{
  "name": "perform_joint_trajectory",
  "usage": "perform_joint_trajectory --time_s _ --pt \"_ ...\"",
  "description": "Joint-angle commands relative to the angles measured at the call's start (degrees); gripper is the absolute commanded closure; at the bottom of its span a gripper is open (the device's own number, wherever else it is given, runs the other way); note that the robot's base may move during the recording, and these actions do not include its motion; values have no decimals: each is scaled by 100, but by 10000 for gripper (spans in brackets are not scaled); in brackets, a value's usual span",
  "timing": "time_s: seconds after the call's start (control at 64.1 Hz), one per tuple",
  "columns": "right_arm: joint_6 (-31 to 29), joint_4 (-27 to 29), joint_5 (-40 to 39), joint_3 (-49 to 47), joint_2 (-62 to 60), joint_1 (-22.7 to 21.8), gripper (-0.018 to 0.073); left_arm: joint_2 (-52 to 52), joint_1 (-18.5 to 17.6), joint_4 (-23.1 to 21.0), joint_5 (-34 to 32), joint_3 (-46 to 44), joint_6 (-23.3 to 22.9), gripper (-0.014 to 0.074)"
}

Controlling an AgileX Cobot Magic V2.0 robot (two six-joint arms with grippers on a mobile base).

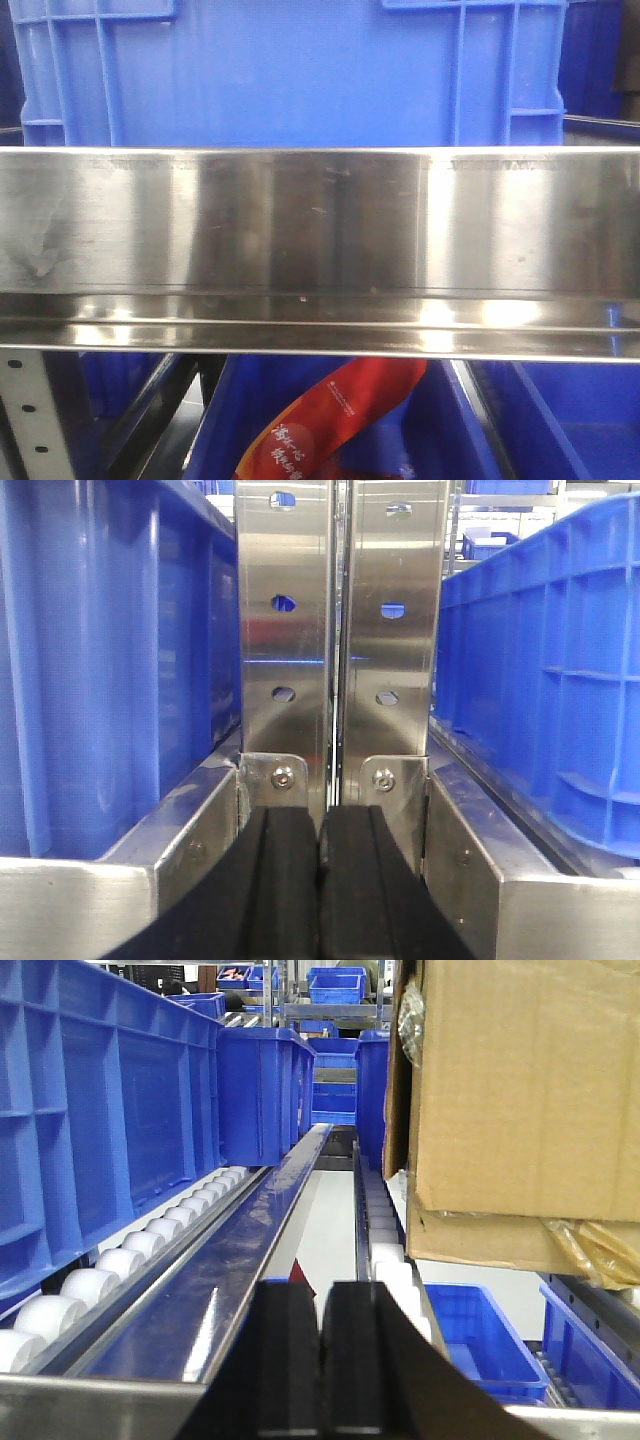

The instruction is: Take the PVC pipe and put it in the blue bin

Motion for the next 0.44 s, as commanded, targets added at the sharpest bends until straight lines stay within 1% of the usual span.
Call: perform_joint_trajectory --time_s 0.0,0.421 --pt "-56 -44 -128 1 -20 -18 713 -32 -38 -46 -45 -13 -21 707" --pt "-56 -44 -128 1 -20 -18 713 -32 -38 -46 -45 -13 -21 707"
